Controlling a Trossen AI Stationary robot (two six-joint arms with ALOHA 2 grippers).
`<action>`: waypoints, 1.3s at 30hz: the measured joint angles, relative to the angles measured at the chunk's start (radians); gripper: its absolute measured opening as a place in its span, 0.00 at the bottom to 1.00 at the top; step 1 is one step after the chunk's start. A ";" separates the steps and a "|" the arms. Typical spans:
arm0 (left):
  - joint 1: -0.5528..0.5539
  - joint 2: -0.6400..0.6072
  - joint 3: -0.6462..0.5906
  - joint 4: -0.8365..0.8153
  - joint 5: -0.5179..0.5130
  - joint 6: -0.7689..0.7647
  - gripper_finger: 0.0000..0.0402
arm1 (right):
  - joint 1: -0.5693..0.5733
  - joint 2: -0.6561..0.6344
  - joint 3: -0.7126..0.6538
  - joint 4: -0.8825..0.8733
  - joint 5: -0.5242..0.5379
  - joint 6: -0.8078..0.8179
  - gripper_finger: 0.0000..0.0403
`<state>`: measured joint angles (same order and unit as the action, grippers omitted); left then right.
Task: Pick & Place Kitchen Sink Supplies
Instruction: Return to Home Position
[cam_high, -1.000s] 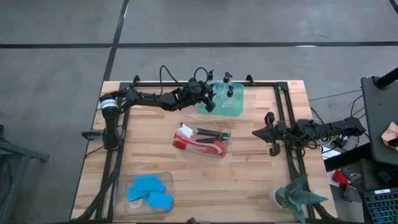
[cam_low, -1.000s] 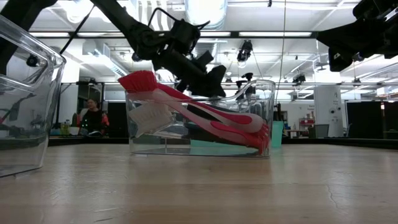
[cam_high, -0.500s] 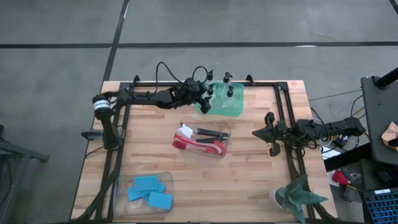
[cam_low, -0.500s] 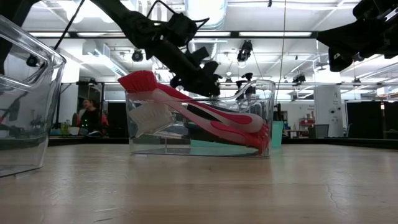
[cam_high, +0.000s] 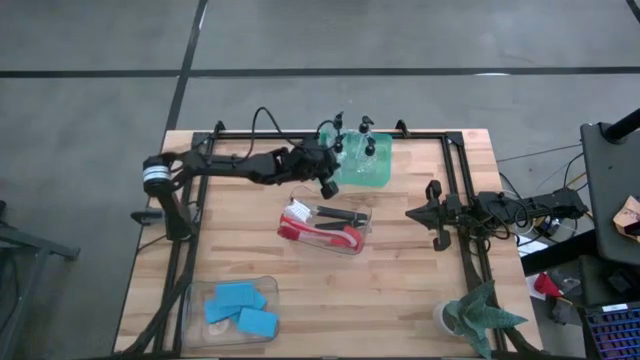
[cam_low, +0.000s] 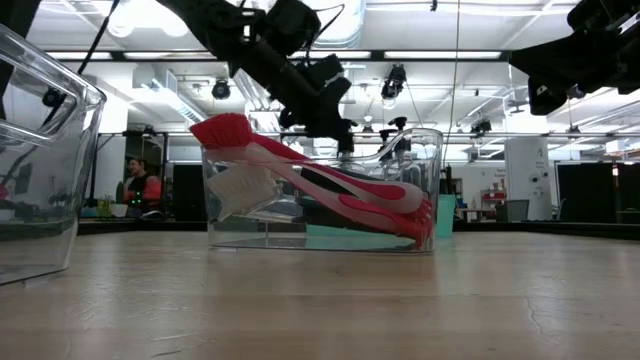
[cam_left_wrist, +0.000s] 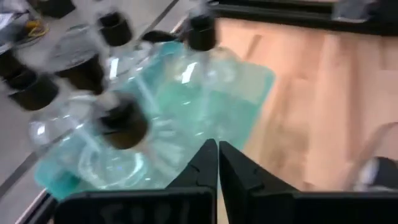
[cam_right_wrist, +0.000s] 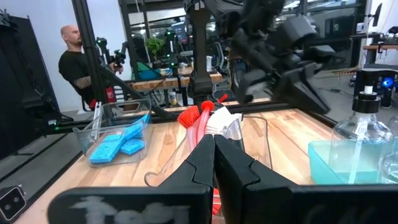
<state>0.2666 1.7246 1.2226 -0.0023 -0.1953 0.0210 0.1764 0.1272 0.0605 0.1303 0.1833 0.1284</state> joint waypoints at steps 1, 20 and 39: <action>-0.009 -0.008 -0.001 -0.001 0.012 0.000 0.02 | 0.000 0.000 0.000 0.000 0.000 0.001 0.02; -0.118 -0.549 -0.589 0.342 0.057 -0.102 0.01 | 0.000 0.000 -0.001 0.000 0.001 0.000 0.02; -0.206 -1.042 -1.101 0.548 0.047 -0.108 0.01 | 0.000 0.000 -0.001 0.005 0.000 0.134 0.02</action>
<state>0.0608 0.6822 0.1215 0.5461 -0.1478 -0.0869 0.1764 0.1268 0.0597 0.1357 0.1829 0.2628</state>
